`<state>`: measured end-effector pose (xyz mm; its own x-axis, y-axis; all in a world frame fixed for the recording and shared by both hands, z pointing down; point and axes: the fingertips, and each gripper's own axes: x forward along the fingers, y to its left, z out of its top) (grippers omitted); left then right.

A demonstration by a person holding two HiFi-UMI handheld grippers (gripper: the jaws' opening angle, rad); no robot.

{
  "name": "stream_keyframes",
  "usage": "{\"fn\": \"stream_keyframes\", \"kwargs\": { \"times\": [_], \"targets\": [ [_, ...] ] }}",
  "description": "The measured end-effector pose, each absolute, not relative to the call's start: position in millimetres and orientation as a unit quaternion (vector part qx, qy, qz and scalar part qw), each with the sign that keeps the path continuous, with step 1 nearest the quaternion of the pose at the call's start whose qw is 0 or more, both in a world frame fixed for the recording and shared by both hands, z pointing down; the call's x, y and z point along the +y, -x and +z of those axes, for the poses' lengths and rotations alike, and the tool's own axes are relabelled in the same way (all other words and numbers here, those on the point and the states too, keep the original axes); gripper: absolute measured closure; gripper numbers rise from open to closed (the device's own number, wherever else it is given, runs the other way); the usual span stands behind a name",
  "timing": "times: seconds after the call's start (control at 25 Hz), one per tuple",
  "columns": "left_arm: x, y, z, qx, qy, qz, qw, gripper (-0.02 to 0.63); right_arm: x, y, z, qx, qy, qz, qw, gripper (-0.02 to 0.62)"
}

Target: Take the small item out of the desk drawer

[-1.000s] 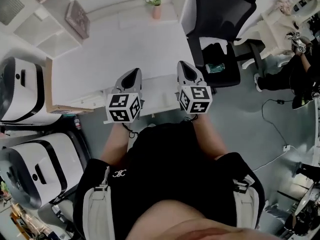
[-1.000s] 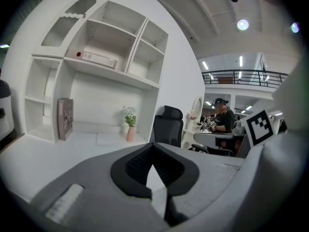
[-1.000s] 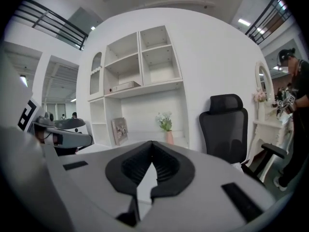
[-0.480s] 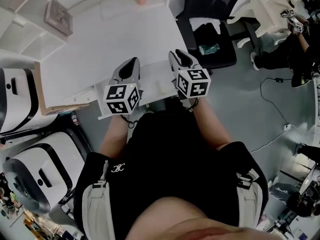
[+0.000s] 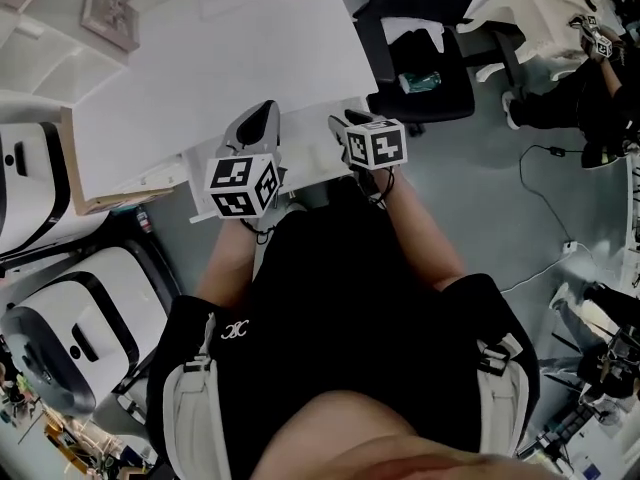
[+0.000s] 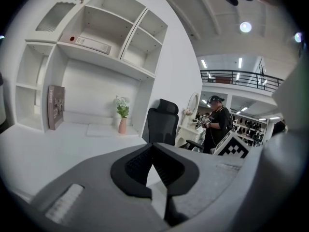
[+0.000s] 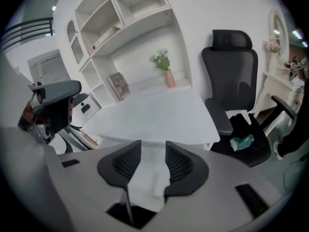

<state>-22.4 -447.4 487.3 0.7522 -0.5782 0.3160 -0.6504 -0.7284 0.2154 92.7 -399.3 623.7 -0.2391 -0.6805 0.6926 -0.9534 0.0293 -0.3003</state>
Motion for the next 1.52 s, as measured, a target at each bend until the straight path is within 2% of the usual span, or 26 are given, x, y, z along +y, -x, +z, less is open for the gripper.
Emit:
{"fn": "stream_keyframes", "kwargs": {
  "times": [0.36,0.64,1.04,1.52],
  "targets": [
    [-459.5,58.1,495.0,-0.372,-0.905,0.113,0.171,0.592,-399.1,-67.1,692.7,-0.694,-0.514,0.412,0.289,0.451],
    [-460.6,82.5,498.8,-0.4,-0.892,0.112,0.177,0.592,-390.5,-45.3,745.9,-0.689,-0.447,0.456,0.344,0.451],
    [-455.0,114.7,500.0,-0.444,-0.871,0.111,0.18,0.592,-381.9,-37.6,813.4,-0.666,-0.374,0.444,0.469,0.451],
    [-444.2,154.6,502.1,-0.491,-0.842,0.127,0.183,0.592,-379.9,-30.4,858.3,-0.632,-0.325,0.463,0.53,0.451]
  ]
}}
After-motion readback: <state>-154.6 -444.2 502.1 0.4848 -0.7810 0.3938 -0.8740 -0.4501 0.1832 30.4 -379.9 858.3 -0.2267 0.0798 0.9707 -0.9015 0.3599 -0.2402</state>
